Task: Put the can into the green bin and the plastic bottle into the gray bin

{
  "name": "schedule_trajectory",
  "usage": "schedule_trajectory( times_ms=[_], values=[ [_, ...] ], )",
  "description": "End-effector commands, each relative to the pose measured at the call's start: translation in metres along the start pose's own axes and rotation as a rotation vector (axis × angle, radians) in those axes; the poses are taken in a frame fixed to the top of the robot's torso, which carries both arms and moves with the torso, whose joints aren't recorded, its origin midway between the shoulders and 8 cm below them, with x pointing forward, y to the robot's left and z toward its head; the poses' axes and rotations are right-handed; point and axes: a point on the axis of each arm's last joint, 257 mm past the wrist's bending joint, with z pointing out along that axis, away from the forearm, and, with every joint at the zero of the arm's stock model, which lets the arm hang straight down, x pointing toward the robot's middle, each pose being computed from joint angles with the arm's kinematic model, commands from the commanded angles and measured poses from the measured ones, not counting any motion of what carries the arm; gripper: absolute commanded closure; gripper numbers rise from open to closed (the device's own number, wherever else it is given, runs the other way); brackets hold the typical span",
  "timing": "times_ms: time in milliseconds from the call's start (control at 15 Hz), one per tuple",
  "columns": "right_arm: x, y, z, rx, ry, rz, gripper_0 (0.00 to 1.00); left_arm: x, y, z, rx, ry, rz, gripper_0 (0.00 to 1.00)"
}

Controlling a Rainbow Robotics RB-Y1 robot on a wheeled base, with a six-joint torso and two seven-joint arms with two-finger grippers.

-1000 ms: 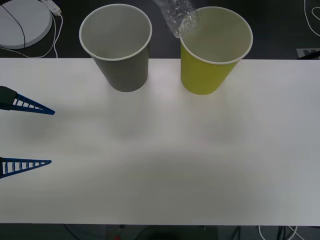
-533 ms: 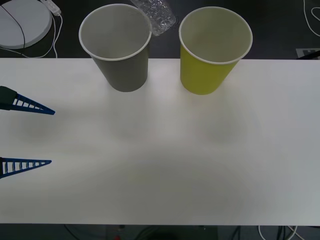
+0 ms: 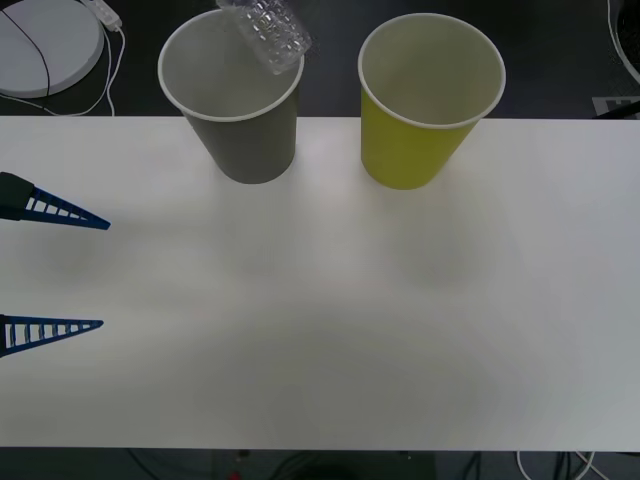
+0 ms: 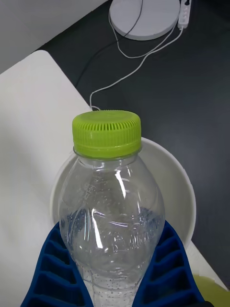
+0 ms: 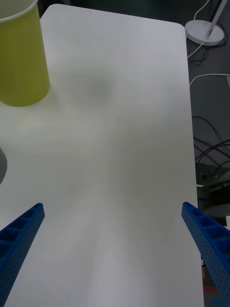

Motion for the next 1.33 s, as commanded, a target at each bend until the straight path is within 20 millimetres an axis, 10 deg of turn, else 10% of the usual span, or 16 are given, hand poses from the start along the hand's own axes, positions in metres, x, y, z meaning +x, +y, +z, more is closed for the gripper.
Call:
schedule_trajectory(
  times_ms=[67,600,733,1333],
  values=[
    [-0.003,0.007,0.005,0.011,0.013,-0.021,1.0,0.0,0.0,0.0,0.0,0.0,0.0,0.0],
    [-0.009,0.017,0.011,0.017,0.018,-0.037,0.99,0.0,0.0,0.0,0.0,0.0,0.0,0.0],
    [-0.009,0.017,0.012,0.018,0.017,-0.036,0.0,0.0,0.0,0.0,0.0,0.0,0.0,0.0],
    [-0.012,0.018,0.011,0.011,0.004,-0.046,0.0,0.0,0.0,0.0,0.0,0.0,0.0,0.0]
  ],
)
